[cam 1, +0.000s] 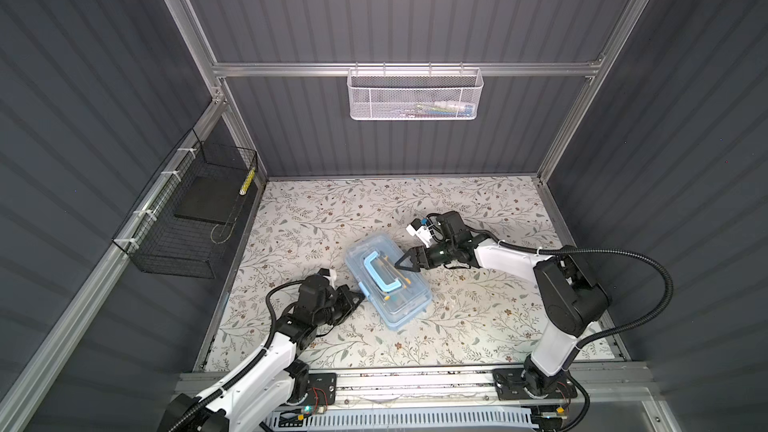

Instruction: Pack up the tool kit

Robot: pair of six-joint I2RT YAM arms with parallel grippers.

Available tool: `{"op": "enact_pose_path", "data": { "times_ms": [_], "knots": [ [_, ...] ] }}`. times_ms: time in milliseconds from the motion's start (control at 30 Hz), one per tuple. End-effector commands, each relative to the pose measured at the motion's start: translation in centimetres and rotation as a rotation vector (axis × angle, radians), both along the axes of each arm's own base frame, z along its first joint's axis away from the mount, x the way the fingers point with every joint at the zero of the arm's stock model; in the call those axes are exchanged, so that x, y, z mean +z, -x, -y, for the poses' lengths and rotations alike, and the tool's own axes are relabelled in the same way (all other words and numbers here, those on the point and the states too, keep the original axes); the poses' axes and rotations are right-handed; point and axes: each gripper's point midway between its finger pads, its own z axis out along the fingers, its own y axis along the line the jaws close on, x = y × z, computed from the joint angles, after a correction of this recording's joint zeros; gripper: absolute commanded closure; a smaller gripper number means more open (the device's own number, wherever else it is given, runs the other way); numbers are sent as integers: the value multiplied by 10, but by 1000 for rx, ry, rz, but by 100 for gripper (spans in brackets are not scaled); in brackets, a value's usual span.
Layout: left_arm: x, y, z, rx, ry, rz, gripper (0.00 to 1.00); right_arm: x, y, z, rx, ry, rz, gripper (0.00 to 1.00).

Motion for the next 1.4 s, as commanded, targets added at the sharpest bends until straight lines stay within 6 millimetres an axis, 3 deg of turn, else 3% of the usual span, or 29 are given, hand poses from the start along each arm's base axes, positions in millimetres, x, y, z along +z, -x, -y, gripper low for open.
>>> {"op": "enact_pose_path", "data": {
  "times_ms": [0, 233, 467, 833, 1233, 1367],
  "knots": [
    [51, -20, 23, -47, 95, 156, 100, -44, 26, 2, 31, 127, -89, 14],
    [56, -29, 13, -44, -41, 176, 100, -50, 34, 2, 46, 168, -83, 14],
    [73, -35, 14, -36, -34, 221, 100, -52, 36, 3, 48, 176, -84, 14],
    [96, -47, 34, -112, 15, 270, 100, -63, 42, 0, 76, 236, -82, 14],
    [135, -71, 42, -114, -6, 391, 100, -79, 57, -5, 142, 327, -69, 14],
    [138, -83, 53, -127, 30, 406, 100, -86, 63, -9, 173, 366, -60, 14]
  ]
}}
